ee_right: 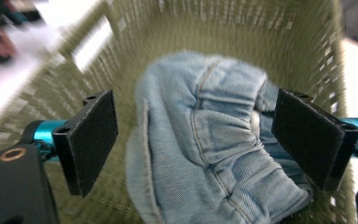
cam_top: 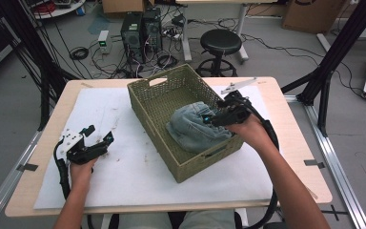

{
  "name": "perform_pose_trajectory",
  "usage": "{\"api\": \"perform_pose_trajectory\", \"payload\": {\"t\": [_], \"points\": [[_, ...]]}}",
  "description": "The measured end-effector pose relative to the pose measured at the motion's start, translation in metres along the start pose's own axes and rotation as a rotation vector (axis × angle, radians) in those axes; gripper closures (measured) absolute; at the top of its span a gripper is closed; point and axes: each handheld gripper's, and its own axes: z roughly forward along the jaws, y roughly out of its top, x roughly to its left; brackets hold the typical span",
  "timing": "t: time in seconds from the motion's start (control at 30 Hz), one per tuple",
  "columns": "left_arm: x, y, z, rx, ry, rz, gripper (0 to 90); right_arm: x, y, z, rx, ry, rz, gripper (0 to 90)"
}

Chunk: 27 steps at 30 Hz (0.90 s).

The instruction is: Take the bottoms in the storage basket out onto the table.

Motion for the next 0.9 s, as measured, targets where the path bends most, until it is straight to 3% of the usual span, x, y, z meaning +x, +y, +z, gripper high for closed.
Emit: {"api": "perform_pose_trajectory", "payload": {"t": [0.1,0.23,0.53,0.6,0.77,0.9], "points": [[0.0,0.0,0.0,0.0,-0.001,-0.003,19.1,0.0,0.006,0.021,0.091,0.003,-0.005,14.7],[0.001,0.0,0.0,-0.002,-0.003,-0.01,19.1,-0.002,0.012,0.046,0.145,0.004,-0.005,14.8],[0.001,0.0,0.0,-0.001,-0.003,-0.005,19.1,-0.018,0.01,0.097,0.269,-0.045,0.03,14.6],[0.001,0.0,0.0,0.0,-0.002,-0.006,19.1,-0.019,0.009,0.106,0.285,-0.034,0.047,14.2],[0.001,0.0,0.0,0.0,-0.004,-0.003,19.1,-0.021,0.007,0.126,0.333,-0.018,-0.004,13.3],[0.001,0.0,0.0,-0.002,-0.002,-0.005,19.0,-0.028,0.005,0.134,0.358,-0.022,0.009,13.0]]}}
